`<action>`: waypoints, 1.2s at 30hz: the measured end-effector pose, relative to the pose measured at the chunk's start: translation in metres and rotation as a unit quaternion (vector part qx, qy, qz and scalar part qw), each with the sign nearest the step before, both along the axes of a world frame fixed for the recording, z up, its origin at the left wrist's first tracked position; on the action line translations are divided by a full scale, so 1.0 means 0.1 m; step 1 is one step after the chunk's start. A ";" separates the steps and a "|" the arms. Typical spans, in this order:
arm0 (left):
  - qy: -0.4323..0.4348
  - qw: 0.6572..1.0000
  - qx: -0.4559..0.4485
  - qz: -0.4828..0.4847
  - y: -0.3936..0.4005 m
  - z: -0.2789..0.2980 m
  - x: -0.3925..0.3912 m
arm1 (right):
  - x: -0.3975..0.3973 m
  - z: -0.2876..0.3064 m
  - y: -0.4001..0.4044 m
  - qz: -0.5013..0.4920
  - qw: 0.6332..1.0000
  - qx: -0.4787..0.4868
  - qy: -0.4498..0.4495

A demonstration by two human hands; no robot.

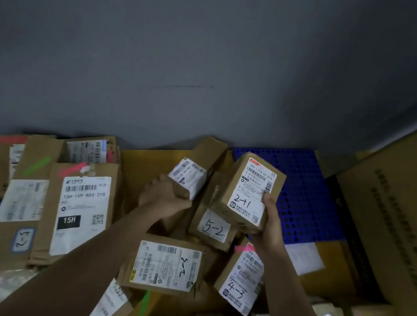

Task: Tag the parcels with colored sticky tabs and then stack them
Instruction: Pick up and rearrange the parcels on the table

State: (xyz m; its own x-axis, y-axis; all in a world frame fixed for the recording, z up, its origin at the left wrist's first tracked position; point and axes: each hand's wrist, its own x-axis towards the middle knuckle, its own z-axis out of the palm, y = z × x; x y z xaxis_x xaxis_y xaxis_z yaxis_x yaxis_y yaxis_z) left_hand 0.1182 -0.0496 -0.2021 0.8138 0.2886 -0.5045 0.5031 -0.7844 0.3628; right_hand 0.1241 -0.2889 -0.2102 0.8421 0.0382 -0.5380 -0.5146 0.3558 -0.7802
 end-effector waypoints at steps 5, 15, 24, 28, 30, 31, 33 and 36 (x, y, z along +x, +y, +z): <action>-0.046 0.999 -0.022 -0.007 0.06 0.55 -0.08 | -0.03 0.06 0.06 0.003 0.998 0.055 0.007; -0.159 0.984 0.041 0.071 0.46 1.24 -0.61 | 0.08 -0.02 0.84 0.128 0.990 0.057 0.032; -0.188 0.977 0.061 0.075 0.49 1.26 -0.71 | 0.19 0.03 0.81 0.154 0.983 -0.099 -0.016; -0.169 0.982 -0.001 0.079 0.39 1.16 -0.70 | 0.20 -0.05 0.52 0.112 0.980 -0.160 0.022; -0.156 0.984 -0.016 0.082 0.35 1.12 -0.68 | 0.17 -0.03 0.54 0.142 0.969 -0.198 0.039; -0.150 0.985 -0.016 0.082 0.33 1.10 -0.67 | 0.15 -0.03 0.56 0.153 0.960 -0.232 0.031; -0.147 0.986 -0.006 0.073 0.31 1.08 -0.66 | 0.13 0.00 0.61 0.170 0.939 -0.301 0.011; -0.152 0.987 0.008 0.053 0.27 1.05 -0.64 | 0.09 0.09 0.60 0.156 0.909 -0.383 -0.047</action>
